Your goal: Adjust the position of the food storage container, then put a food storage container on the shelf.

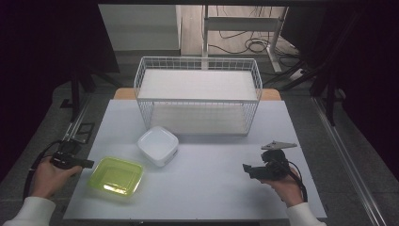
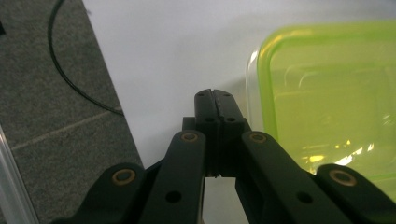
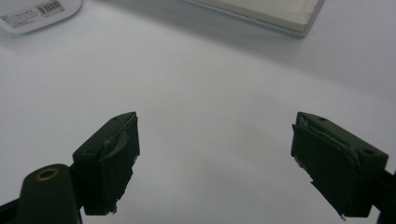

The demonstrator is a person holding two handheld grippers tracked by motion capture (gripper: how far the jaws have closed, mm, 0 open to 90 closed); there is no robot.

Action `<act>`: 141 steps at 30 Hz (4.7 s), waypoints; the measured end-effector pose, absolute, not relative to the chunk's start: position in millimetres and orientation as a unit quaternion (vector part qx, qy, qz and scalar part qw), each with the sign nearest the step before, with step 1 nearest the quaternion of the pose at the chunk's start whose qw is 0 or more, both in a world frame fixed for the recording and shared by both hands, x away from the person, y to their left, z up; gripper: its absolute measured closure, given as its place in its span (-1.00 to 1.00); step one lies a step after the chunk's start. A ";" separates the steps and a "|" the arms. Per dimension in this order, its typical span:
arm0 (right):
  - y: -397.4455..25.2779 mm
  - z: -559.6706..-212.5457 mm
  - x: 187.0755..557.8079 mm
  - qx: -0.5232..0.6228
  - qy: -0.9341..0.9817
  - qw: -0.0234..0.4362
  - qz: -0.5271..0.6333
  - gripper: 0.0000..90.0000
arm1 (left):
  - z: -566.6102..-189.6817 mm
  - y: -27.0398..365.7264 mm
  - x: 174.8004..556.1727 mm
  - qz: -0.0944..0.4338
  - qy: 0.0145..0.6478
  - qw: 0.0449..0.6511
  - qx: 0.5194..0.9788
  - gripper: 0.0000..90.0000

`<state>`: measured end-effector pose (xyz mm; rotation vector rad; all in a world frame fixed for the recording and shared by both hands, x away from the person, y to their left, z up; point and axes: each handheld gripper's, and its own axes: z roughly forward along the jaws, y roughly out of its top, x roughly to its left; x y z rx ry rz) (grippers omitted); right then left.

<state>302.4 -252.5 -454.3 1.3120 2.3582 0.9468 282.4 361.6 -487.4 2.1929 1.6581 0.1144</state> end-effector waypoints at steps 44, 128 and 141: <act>-250.9 -456.2 302.0 0.449 0.820 0.143 0.325 -0.65 | -496.0 274.0 258.1 -0.024 0.517 0.225 0.826 0.98; -224.3 -457.8 272.6 0.474 0.796 0.061 0.372 -0.65 | -475.8 193.2 252.2 -0.036 0.493 0.383 0.780 -0.45; -208.9 -463.7 263.8 0.487 0.780 0.009 0.393 -0.47 | -485.1 187.6 254.7 -0.070 0.494 0.389 0.774 -0.41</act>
